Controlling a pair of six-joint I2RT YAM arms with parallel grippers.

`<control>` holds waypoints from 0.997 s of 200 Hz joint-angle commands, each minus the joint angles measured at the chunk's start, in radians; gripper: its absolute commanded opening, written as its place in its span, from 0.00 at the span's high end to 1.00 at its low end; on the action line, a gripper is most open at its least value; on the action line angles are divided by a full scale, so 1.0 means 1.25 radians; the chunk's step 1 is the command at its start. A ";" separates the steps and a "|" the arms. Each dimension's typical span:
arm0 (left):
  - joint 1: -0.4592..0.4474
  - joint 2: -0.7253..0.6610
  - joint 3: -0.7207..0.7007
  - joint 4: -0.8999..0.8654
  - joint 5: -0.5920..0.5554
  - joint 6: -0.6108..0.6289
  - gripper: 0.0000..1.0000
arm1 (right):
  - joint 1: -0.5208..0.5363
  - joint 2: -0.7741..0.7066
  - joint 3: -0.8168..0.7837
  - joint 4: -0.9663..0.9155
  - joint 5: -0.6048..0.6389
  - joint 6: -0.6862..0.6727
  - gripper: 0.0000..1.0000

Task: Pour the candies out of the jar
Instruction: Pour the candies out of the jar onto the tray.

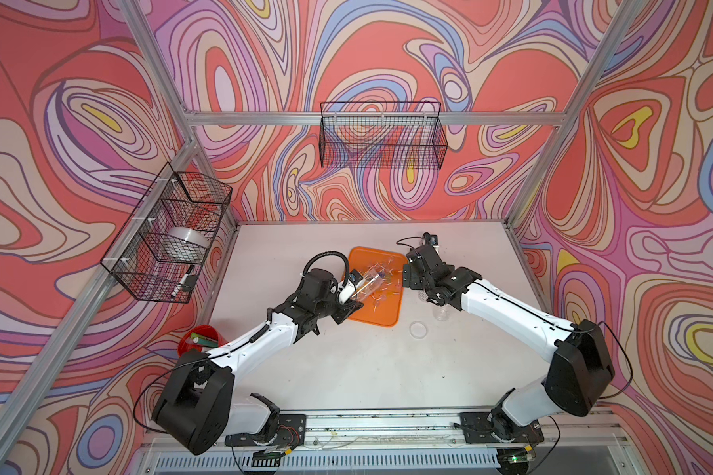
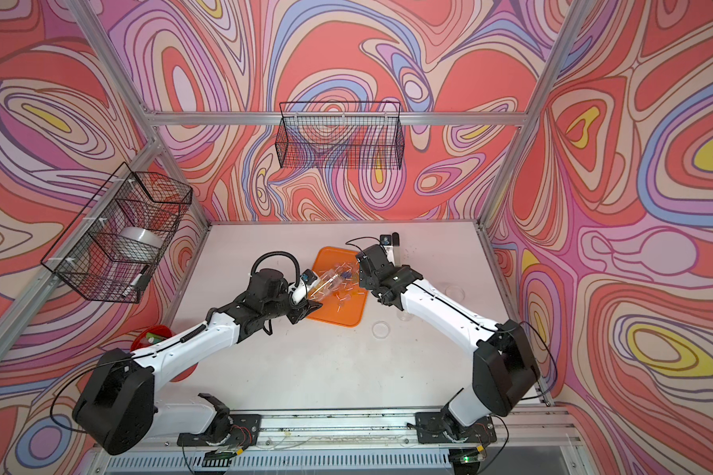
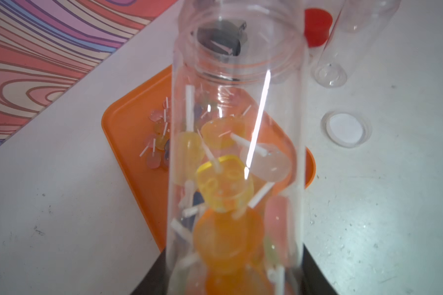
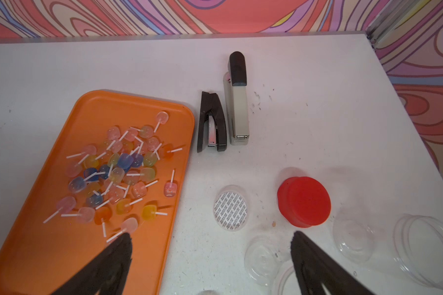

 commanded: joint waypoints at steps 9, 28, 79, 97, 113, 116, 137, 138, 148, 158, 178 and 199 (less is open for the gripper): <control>0.004 0.046 0.075 -0.097 -0.012 0.179 1.00 | -0.004 -0.032 -0.017 0.029 0.050 0.035 0.02; 0.004 0.081 0.108 -0.138 -0.031 0.239 1.00 | -0.003 -0.045 -0.020 0.019 0.056 0.038 0.02; 0.003 0.179 0.208 -0.244 -0.102 0.401 1.00 | -0.005 -0.088 -0.048 0.033 0.076 0.042 0.02; 0.003 0.194 0.233 -0.256 -0.122 0.439 1.00 | -0.005 -0.092 -0.048 0.032 0.078 0.043 0.02; 0.001 0.201 0.243 -0.262 -0.135 0.487 1.00 | -0.005 -0.092 -0.048 0.034 0.076 0.045 0.02; 0.001 0.202 0.246 -0.264 -0.139 0.494 1.00 | -0.005 -0.090 -0.047 0.035 0.075 0.046 0.02; 0.000 0.205 0.262 -0.275 -0.157 0.532 1.00 | -0.005 -0.081 -0.044 0.034 0.062 0.048 0.02; 0.000 0.204 0.263 -0.276 -0.158 0.536 1.00 | -0.005 -0.081 -0.044 0.034 0.061 0.049 0.02; -0.004 0.207 0.269 -0.287 -0.172 0.563 1.00 | -0.005 -0.075 -0.041 0.032 0.055 0.051 0.02; -0.009 0.211 0.276 -0.295 -0.198 0.586 1.00 | -0.005 -0.070 -0.037 0.028 0.047 0.055 0.02; -0.012 0.215 0.291 -0.313 -0.217 0.630 1.00 | -0.005 -0.062 -0.029 0.024 0.034 0.058 0.02; -0.016 0.218 0.302 -0.313 -0.246 0.687 1.00 | -0.005 -0.060 -0.022 0.022 0.033 0.057 0.02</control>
